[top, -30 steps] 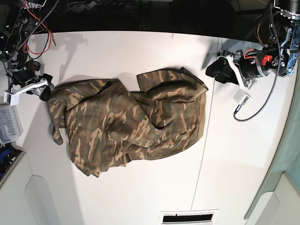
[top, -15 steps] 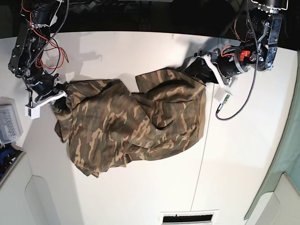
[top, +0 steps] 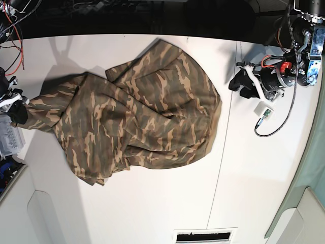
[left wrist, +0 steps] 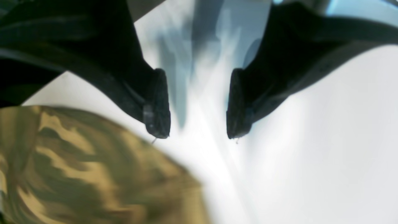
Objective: Layout the t-shirt on the table in an organized manner, then fold the t-shirt properly
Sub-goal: 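Grasp the shirt edge with the right gripper and drag it away from the left gripper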
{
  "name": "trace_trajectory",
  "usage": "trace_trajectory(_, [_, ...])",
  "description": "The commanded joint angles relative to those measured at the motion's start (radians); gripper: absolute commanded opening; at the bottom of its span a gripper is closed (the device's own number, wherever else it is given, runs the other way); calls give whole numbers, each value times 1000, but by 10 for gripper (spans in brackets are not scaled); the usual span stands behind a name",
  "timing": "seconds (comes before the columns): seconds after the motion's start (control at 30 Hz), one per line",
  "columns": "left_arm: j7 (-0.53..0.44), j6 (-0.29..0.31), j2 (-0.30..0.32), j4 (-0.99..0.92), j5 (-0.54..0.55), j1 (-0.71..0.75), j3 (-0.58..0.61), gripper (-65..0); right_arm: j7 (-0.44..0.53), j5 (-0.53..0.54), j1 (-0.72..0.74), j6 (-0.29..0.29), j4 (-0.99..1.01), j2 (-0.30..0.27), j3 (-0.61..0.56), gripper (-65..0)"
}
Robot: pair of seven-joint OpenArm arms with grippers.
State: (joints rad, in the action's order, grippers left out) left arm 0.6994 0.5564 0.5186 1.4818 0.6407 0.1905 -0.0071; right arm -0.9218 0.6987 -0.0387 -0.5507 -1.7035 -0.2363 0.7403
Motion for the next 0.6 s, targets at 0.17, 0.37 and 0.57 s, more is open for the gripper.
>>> trace_trajectory(0.17, [-16,0,77,15,13,-7,-6,-319,66,15,27,-3,-23,-21,42,-637])
trace_trajectory(0.37, [-16,1,75,15,14,-7,-5,-319,66,-19,27,5,24,-10,-5,-257])
trace_trajectory(0.57, [-16,0,71,15,32,-8,-5,-319,94,-56,24,27,130,-10,-18,-258])
